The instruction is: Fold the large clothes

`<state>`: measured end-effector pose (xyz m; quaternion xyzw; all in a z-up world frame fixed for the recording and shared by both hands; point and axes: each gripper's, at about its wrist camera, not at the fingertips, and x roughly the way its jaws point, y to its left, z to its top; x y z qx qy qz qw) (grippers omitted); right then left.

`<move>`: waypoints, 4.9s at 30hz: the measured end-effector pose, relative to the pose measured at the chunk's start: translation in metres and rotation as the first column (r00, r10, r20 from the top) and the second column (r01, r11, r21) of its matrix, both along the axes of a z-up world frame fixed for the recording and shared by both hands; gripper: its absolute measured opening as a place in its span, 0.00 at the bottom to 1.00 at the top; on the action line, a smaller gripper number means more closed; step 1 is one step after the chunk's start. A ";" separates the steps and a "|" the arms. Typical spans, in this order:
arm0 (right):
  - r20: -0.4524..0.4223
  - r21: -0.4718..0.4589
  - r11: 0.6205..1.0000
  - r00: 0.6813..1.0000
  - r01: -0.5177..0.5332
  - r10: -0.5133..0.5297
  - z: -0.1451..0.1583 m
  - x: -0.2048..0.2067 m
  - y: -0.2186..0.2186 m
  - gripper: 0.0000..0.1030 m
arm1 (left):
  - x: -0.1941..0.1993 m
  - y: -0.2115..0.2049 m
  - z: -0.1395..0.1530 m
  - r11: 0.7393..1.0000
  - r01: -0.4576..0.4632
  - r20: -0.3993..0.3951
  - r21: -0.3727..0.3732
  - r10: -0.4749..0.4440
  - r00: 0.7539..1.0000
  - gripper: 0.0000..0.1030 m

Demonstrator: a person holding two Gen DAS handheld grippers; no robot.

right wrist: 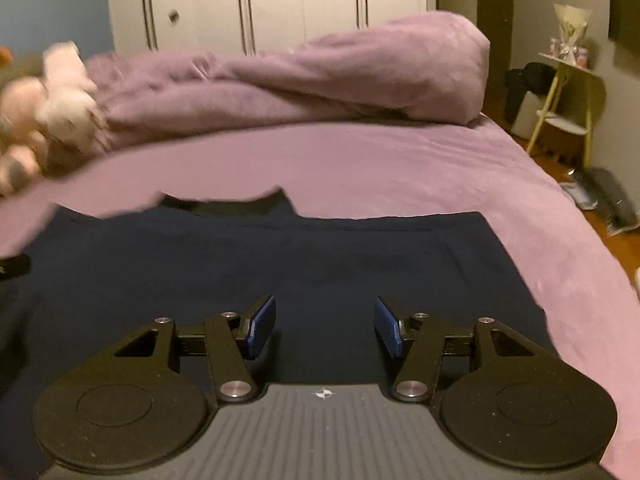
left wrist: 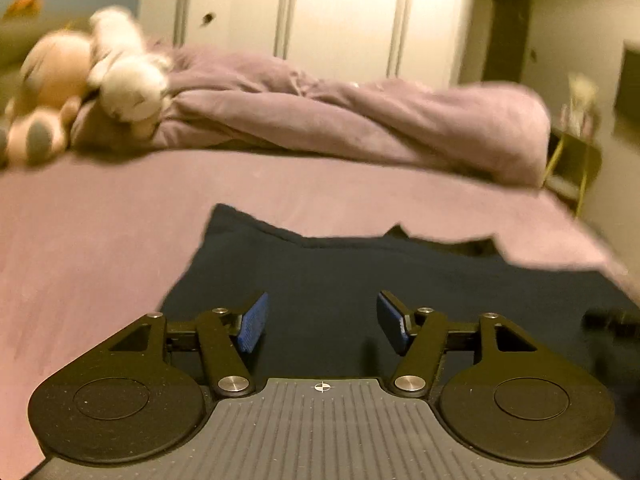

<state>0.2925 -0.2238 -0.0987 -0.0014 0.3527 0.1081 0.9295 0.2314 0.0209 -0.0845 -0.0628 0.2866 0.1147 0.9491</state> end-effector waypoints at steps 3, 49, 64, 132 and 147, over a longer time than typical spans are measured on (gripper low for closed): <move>0.018 -0.089 0.994 0.998 0.068 -0.066 -0.022 0.031 -0.005 0.51 | 0.025 0.003 -0.030 0.999 -0.007 -0.046 0.038 0.008 0.999 0.66; -0.013 0.086 0.995 0.998 0.056 -0.056 0.008 -0.143 0.014 0.25 | -0.165 0.090 -0.053 0.562 -0.174 -0.123 -0.809 0.128 0.984 0.78; -0.083 -0.061 0.997 0.996 0.036 -0.041 -0.010 -0.132 0.049 0.26 | -0.188 0.107 -0.058 0.425 -0.126 -0.088 -0.896 0.109 0.990 0.78; -0.039 -0.041 0.995 0.995 -0.095 0.094 -0.023 -0.133 0.075 0.14 | -0.113 0.100 0.000 0.582 0.027 0.024 -0.812 -0.013 1.000 0.48; -0.076 0.173 0.984 0.995 -0.046 0.060 -0.009 -0.132 0.030 0.13 | -0.099 0.046 0.064 0.732 0.118 0.053 -0.671 -0.111 0.992 0.45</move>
